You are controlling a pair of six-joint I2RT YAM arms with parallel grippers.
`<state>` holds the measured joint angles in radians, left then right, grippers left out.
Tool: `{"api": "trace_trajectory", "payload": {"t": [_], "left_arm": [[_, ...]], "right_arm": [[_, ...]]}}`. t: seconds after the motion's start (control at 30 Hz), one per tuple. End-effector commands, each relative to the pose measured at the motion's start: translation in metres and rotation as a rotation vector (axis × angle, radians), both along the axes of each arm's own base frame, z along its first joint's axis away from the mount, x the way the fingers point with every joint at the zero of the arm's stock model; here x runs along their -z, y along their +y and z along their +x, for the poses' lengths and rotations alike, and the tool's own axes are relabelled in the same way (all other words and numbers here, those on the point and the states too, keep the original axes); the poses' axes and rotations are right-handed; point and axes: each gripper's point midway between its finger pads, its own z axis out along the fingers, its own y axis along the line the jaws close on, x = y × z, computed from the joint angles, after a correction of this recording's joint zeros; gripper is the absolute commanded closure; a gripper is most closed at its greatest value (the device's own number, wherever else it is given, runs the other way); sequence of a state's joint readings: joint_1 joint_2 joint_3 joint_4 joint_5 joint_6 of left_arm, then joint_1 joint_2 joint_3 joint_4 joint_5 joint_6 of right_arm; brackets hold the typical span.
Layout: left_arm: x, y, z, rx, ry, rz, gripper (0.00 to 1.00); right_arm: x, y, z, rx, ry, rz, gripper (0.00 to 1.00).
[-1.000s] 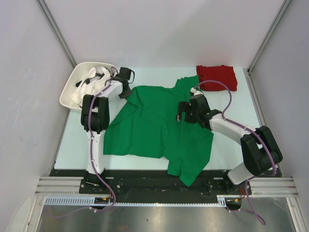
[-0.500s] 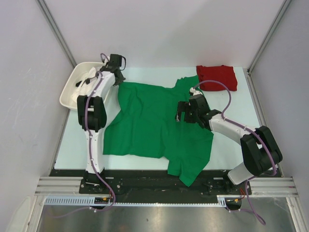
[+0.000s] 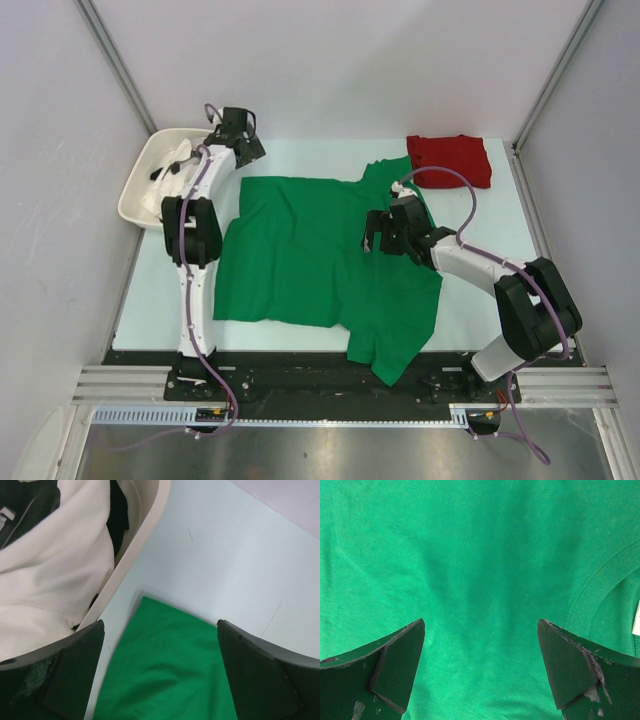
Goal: Fold and stack the t-shirts
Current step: Flatten the tshirt out
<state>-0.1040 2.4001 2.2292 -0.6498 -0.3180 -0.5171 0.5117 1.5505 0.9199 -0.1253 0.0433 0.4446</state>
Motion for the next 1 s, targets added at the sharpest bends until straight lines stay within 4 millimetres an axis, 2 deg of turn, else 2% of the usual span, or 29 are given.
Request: {"api": "trace_trajectory", "payload": {"t": [0.0,0.03,0.07,0.1,0.13,0.17,0.2,0.23,0.27,0.33,0.37,0.4,0.43,0.47,0.5,0.6,0.63,0.67,0.83,0.87,0.93,0.97], "left_arm": [[-0.065,0.025,0.0,-0.082,-0.165,0.037,0.0],[-0.068,0.023,-0.006,-0.083,-0.176,0.034,0.0],[-0.048,0.021,-0.022,-0.08,-0.131,0.022,0.0],[-0.07,0.013,-0.027,-0.07,-0.186,0.003,0.0],[-0.069,0.009,-0.037,-0.068,-0.176,-0.004,0.0],[-0.054,0.004,-0.051,-0.069,-0.137,-0.025,0.0],[-0.066,-0.003,-0.062,-0.056,-0.142,-0.042,0.0],[-0.065,-0.009,-0.072,-0.05,-0.131,-0.054,0.0],[-0.047,-0.014,-0.088,-0.044,-0.083,-0.071,0.0],[-0.063,-0.032,-0.104,0.001,-0.119,-0.116,0.0],[-0.049,-0.039,-0.12,0.02,-0.086,-0.134,0.0],[-0.049,-0.057,-0.127,0.079,-0.088,-0.183,0.0],[-0.063,-0.065,-0.135,0.109,-0.117,-0.211,0.0],[-0.05,-0.074,-0.151,0.138,-0.08,-0.24,0.0],[-0.053,-0.094,-0.159,0.207,-0.087,-0.306,0.0],[-0.056,-0.109,-0.195,0.256,-0.103,-0.373,0.0],[-0.059,-0.117,-0.205,0.286,-0.113,-0.408,0.0],[-0.06,-0.118,-0.221,0.296,-0.125,-0.426,0.0],[-0.057,-0.121,-0.263,0.35,-0.104,-0.39,0.0],[-0.044,-0.12,-0.273,0.36,-0.075,-0.39,0.0],[-0.042,-0.122,-0.284,0.376,-0.078,-0.403,0.0],[-0.028,-0.124,-0.294,0.38,-0.048,-0.419,0.0]], "right_arm": [[-0.007,0.005,0.006,0.01,-0.037,0.019,0.0],[-0.009,0.002,0.008,0.023,-0.047,0.011,0.0],[-0.015,0.001,0.008,0.03,-0.061,0.015,0.0],[-0.02,-0.002,0.009,0.04,-0.073,0.015,0.0],[-0.024,-0.005,0.01,0.053,-0.085,0.01,0.0],[-0.034,-0.012,0.011,0.071,-0.102,0.015,0.0],[-0.04,-0.017,0.012,0.084,-0.112,0.017,0.0],[-0.048,-0.023,0.013,0.1,-0.13,0.018,0.0],[-0.061,-0.038,0.016,0.137,-0.154,0.027,0.0],[-0.076,-0.055,0.019,0.175,-0.177,0.04,0.0],[-0.081,-0.063,0.02,0.19,-0.18,0.046,0.0],[-0.093,-0.084,0.029,0.241,-0.2,0.051,0.0],[-0.097,-0.093,0.032,0.262,-0.199,0.054,0.0],[-0.097,-0.103,0.032,0.285,-0.182,0.05,0.0],[-0.096,-0.123,0.038,0.344,-0.176,0.05,0.0],[-0.095,-0.139,0.046,0.42,-0.147,0.105,0.0],[-0.089,-0.142,0.05,0.433,-0.116,0.136,0.0],[-0.083,-0.142,0.049,0.435,-0.083,0.161,0.0],[-0.039,-0.142,0.035,0.451,0.081,0.146,0.0],[-0.032,-0.142,0.036,0.448,0.091,0.14,0.0],[-0.023,-0.146,0.041,0.452,0.096,0.133,0.0],[-0.018,-0.149,0.048,0.469,0.095,0.147,0.0]]}}
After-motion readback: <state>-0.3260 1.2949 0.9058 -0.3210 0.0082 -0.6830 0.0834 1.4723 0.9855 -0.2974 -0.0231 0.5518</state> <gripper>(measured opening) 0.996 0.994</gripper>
